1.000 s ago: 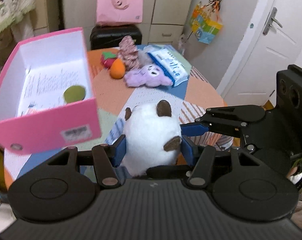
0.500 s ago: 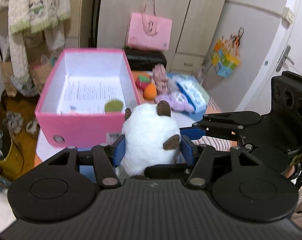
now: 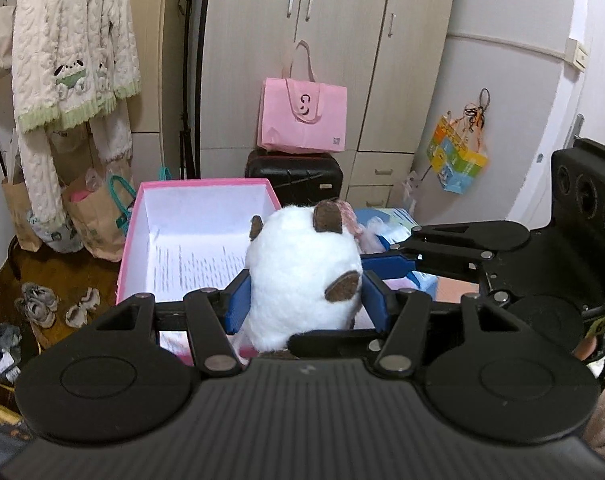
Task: Organize soft objects
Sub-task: 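Carry the white plush with the left gripper over the pink box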
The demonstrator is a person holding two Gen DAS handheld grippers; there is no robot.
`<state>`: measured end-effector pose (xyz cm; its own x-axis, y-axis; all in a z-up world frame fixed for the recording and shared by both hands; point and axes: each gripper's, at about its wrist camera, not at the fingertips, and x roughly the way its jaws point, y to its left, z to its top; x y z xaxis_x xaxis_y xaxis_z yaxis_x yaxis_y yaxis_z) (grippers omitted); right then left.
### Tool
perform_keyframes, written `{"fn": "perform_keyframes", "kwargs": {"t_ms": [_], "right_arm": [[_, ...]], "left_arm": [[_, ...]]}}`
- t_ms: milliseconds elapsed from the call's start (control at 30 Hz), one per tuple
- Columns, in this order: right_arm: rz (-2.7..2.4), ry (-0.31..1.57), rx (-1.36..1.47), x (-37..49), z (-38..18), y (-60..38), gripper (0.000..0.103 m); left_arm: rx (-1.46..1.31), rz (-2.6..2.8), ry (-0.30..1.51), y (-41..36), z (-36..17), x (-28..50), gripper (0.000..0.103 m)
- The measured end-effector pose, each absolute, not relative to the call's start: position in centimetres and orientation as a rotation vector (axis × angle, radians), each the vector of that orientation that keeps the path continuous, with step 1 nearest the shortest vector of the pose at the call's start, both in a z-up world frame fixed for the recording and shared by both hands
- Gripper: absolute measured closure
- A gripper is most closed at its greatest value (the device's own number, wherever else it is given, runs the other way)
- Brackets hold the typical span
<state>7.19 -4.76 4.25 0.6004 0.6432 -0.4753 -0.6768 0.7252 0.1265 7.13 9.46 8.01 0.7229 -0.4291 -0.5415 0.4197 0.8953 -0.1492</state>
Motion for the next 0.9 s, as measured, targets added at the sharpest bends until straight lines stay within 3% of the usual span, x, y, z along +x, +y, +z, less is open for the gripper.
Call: {"fn": "perform_keyframes", "kwargs": {"t_ms": [267, 900], "right_arm": [[0.749, 0.550, -0.057, 13.7, 2.9, -4.1, 0.035], [0.746, 0.790, -0.350, 24.0, -2.9, 0.6, 0.035]], "left_arm": [[-0.052, -0.462, 0.597, 10.4, 6.0, 13.1, 0.047], [-0.182, -0.416, 0.886, 12.6, -1.3, 23.7, 0.047]]}}
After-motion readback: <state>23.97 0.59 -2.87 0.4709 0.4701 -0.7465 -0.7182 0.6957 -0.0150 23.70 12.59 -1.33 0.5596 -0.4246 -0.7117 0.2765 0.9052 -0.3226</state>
